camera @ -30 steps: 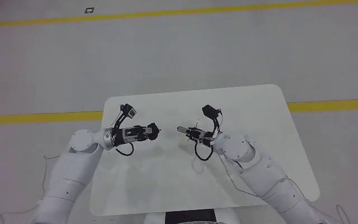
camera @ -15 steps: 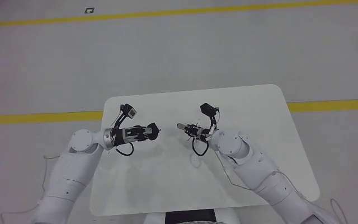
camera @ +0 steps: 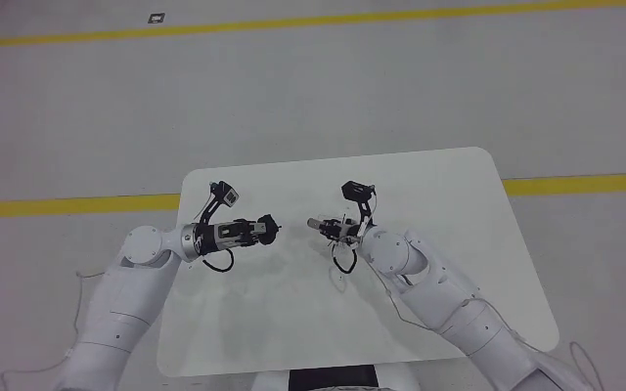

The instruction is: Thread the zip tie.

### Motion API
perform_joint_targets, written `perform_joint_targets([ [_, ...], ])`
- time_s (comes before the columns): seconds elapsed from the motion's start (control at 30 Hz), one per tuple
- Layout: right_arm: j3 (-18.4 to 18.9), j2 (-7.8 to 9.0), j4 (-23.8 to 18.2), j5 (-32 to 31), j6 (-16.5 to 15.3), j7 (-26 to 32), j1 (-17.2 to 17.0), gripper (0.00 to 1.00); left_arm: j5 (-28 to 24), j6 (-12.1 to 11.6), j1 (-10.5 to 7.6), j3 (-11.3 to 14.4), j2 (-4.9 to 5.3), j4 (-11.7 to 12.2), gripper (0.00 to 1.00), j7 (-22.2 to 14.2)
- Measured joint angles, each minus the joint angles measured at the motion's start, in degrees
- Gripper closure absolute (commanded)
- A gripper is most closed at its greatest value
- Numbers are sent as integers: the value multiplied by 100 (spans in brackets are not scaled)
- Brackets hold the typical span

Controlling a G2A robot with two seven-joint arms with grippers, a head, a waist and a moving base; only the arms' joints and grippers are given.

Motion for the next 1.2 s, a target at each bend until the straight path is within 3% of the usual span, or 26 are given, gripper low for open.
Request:
perform_joint_targets([
  [0.3,321,-343,134,-581,0,324,-154,0,0,0,0,0,0,0,100,0],
  [0.8,323,-358,161,-638,-116,196,-220,0,0,0,0,0,0,0,100,0],
  [1.2,225,-408,259,-905,0,85,-163,0,0,0,0,0,0,0,100,0],
])
